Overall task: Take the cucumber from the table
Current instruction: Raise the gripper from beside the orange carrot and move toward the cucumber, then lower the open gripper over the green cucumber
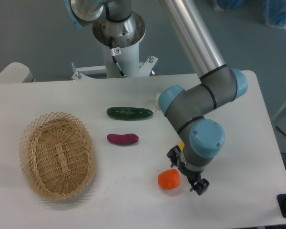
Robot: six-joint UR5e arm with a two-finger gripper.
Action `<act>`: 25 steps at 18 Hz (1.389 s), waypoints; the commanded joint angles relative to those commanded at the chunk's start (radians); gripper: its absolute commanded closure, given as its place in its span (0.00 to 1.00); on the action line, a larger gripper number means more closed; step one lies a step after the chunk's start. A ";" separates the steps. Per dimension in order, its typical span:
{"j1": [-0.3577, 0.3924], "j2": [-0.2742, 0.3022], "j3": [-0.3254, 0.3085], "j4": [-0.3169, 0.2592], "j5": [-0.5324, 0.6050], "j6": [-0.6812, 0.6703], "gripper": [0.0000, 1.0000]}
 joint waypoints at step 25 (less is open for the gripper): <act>0.025 0.347 -0.694 0.212 -0.020 0.244 0.00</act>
